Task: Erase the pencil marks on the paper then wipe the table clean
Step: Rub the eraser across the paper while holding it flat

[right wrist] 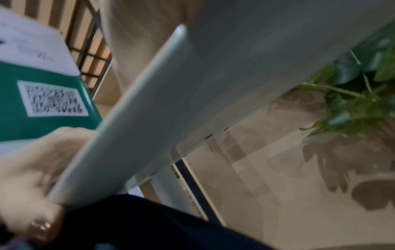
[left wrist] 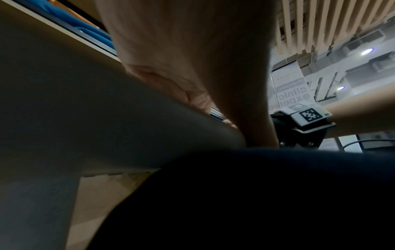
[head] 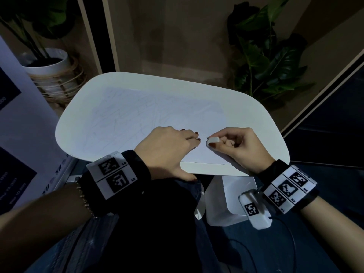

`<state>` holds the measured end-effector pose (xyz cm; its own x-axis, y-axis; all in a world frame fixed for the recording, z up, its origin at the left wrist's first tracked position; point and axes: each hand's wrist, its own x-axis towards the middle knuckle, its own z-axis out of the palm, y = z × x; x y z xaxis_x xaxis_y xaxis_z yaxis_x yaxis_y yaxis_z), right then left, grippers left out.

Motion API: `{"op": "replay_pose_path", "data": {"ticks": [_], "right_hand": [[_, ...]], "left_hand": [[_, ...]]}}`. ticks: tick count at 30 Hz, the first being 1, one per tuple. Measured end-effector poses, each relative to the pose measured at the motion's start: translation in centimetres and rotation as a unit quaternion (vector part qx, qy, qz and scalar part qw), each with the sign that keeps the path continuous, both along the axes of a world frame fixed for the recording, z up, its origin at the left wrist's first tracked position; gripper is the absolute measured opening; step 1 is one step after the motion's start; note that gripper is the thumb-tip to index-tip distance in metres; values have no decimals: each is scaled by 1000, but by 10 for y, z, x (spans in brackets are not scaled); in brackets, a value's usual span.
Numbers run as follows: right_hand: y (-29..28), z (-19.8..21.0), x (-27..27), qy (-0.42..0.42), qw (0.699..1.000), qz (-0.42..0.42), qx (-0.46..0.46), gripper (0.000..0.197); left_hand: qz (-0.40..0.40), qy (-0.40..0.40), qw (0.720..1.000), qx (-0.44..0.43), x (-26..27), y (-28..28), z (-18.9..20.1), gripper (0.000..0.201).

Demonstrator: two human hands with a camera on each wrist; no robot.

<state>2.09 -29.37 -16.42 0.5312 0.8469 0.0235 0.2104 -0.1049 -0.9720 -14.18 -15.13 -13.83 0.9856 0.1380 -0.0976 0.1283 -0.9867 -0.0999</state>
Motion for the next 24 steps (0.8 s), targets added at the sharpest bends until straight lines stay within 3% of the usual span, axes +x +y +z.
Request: {"op": "replay_pose_path", "data": {"ticks": [3,7,9,11,17,21,24], "right_hand": [[2,-1,-1,-14,1000,-23,11,8],[-3,3,1,-20,999,27,-9,13],[0,1,1,-60,998,-1,0,16],[3,-1,0,-48,998,-24,10,12],[-3,5,1,-90,995,33,-25,9],[3,-2,0,-62,998,-30,7,5],[-1,0,3,-41,999,28,-19,9]], "left_hand": [[1,-3,1000,-2,-1,0,1,92],[-2,-4,1000,-2,-1,-1,1,92],[-3,-5,1000,-5,-1,0,0,92],[-3,-8,1000,-7,-2,0,1,91],[5,-10,1000,-21,-1,-1,0,86],[4,-10,1000,-17,-1,-1,0,85],[4,-9,1000,-18,-1,-1,-1,84]]}}
